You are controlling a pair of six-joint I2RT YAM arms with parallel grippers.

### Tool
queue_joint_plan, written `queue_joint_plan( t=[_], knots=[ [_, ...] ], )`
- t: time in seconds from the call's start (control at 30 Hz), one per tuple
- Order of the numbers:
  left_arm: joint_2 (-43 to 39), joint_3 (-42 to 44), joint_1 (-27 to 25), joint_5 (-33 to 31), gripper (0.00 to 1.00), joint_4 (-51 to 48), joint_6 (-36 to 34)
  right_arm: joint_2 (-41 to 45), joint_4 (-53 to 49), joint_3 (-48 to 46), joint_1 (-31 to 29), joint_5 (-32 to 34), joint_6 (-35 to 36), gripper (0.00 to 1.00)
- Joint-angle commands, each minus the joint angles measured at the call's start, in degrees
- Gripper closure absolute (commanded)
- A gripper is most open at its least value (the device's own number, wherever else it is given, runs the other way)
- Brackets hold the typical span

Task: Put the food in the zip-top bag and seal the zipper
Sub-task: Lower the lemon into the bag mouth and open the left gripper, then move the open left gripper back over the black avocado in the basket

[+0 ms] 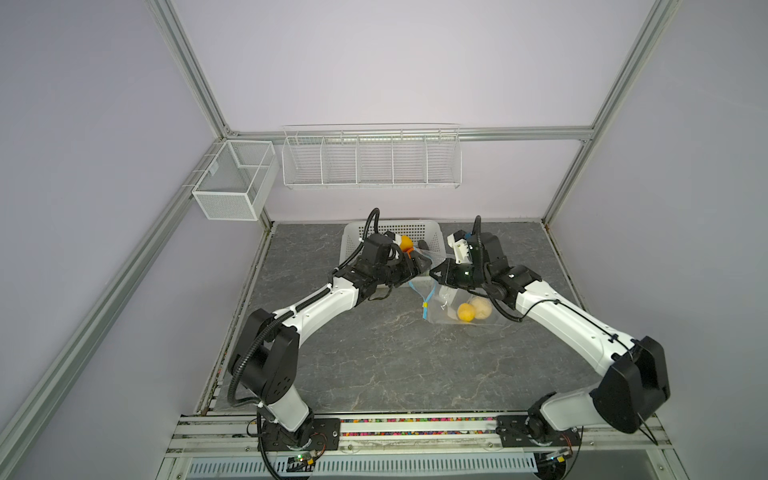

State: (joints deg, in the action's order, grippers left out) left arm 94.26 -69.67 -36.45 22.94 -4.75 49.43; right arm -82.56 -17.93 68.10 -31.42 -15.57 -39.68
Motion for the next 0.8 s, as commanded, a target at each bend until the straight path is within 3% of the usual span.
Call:
queue_joint_plan(
  t=[0.0,0.27,0.77],
  knots=[
    [-2.57,-3.57,-0.12,-2.73,0.22,-5.66,-4.79,1.97,1.08,-1.64,0.47,0.72,-0.42,0.94],
    [-1.77,-11.06,2.15,-7.88,0.18,-19.08,-12.7,2.56,0.49,-1.91,0.48,1.55,0.55,0.94],
    [4.0,-16.5,9.21,-12.91,0.13,-28.86,-17.13,1.99,0.9,-2.2,0.52,1.24,1.1,0.93]
  ],
)
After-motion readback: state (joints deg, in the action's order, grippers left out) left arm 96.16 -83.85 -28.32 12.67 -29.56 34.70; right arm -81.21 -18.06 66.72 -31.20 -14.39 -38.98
